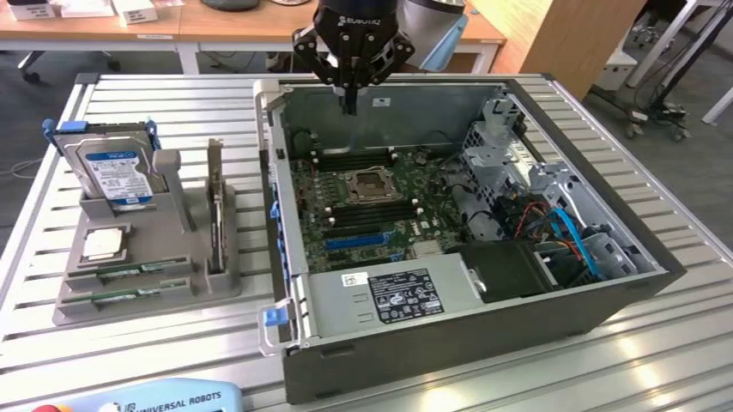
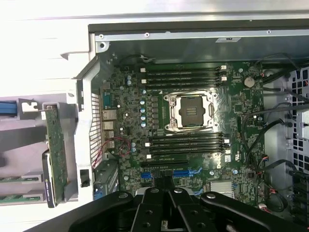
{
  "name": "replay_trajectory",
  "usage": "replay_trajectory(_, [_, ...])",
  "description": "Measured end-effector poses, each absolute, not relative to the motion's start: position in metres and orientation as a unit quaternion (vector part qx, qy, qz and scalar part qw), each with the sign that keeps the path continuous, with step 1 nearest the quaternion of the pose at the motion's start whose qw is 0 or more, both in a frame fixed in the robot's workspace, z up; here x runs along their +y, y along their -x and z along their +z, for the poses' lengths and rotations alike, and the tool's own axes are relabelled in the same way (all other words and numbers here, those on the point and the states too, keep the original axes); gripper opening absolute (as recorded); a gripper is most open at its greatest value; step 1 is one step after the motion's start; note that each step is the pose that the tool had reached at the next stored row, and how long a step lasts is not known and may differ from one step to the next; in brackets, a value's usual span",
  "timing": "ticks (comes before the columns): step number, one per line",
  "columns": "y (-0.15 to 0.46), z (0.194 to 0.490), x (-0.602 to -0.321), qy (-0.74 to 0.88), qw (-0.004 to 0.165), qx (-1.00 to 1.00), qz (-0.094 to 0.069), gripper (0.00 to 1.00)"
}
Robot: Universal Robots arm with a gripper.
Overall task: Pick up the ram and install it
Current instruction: 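Reach for the ram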
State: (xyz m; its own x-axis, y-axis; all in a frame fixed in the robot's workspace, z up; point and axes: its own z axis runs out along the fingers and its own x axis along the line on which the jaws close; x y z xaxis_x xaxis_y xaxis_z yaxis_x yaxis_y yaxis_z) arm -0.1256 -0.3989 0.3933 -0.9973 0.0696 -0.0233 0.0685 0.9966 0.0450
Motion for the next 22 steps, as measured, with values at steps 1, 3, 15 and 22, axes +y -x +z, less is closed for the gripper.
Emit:
replay_trajectory(1, [0.127,0.393,-0.399,-0.034,0.012,0.999,0.022,0.10])
replay_trajectory(3, [0.131,0.393,-0.399,-0.034,0.012,0.999,0.022,0.10])
replay_trajectory(15, [0.159,0.393,-0.399,-0.034,0.012,0.999,0.022,0.10])
replay_trajectory(22, [0.182,0.392,-0.399,-0.034,0.012,0.999,0.022,0.10])
